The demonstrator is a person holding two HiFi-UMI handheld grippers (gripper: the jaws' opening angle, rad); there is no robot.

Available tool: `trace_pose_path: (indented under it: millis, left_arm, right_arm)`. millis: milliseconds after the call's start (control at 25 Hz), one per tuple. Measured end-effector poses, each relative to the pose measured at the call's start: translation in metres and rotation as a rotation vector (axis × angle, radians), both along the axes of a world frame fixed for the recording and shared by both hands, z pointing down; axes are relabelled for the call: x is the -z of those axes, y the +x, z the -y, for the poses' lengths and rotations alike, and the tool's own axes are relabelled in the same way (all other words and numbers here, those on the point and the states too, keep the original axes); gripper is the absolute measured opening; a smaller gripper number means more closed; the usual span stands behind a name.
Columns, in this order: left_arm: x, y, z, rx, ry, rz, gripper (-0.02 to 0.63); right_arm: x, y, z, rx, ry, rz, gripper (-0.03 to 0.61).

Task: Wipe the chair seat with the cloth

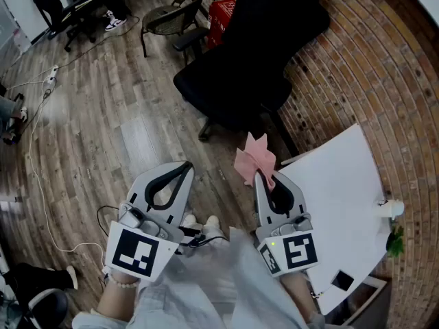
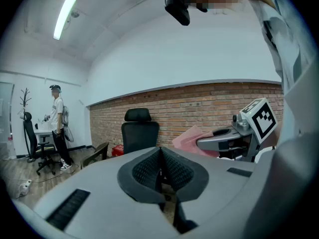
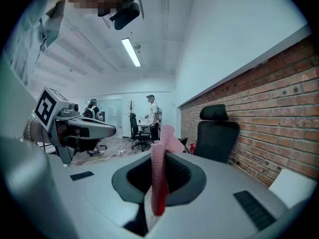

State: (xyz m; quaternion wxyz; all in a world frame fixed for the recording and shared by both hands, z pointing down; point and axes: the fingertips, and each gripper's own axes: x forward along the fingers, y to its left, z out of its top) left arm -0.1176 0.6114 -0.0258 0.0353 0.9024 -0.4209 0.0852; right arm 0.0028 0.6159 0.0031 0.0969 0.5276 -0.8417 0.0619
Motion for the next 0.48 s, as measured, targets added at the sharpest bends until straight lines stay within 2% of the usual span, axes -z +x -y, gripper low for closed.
trace_pose_path:
  millis: [480]
  left_arm:
    - [-0.0031,-0.0008,0.0036,0.000,-0.001,0.009,0.018]
  right_arm:
    - [-0.0054,-0.0047,0.0025,0.012,-0.010,-0.004,0.054]
